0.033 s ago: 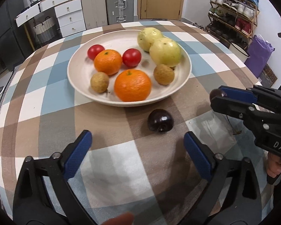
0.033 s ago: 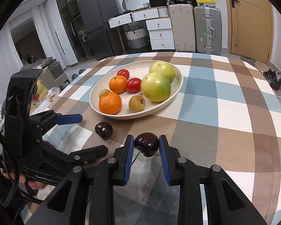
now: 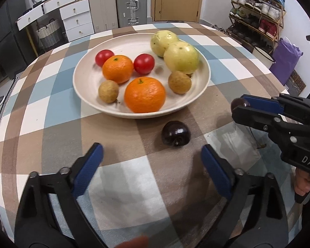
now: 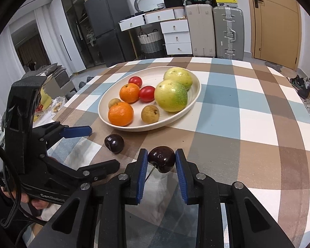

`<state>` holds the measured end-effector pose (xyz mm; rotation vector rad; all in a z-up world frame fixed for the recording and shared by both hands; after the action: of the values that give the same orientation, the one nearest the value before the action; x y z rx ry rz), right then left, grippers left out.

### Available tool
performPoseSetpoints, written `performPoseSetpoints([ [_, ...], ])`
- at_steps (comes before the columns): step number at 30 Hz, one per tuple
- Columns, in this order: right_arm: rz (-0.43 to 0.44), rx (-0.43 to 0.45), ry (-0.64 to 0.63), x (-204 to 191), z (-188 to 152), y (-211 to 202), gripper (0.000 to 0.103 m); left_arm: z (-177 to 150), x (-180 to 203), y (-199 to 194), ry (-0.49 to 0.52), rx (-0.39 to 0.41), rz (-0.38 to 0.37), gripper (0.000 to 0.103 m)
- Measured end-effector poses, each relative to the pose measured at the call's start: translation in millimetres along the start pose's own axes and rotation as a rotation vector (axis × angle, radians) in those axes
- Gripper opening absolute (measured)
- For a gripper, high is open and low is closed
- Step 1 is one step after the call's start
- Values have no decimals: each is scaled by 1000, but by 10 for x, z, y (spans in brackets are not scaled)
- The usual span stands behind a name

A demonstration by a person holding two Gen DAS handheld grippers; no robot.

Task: Organize fruits
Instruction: 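Grasp a dark red cherry with the right tool while the left tool grasps the other cherry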

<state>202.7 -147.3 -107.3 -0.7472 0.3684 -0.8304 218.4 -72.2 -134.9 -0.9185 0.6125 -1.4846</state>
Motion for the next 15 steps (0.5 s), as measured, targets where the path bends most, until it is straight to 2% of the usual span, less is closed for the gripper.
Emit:
performPoseSetpoints([
  [6,6,11,18,40,-14,-20,28,37,68,-16,9,2,-39,75],
  [12,0,13,32,79,-35,-42,28,10,192,-52,63,20,-67,49],
  [14,-2,15,33,82,-38,-53,28,-4,242,-66,83,25,-83,35],
  [15,-3,15,33,84,-40,-57,28,-9,261,-70,90,24,-89,33],
])
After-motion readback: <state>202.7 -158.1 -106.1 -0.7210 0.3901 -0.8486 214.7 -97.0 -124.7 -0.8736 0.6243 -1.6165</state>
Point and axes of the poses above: each gripper's, at about its wrist camera, not at the fingertips, and y roughly the way its jaws point, x to its right, z to its top, the point moved 9 cm from there along y, roughly the way its jaws point, and after that the axes turned 15 degrees about -y, right-handed, at the moved point
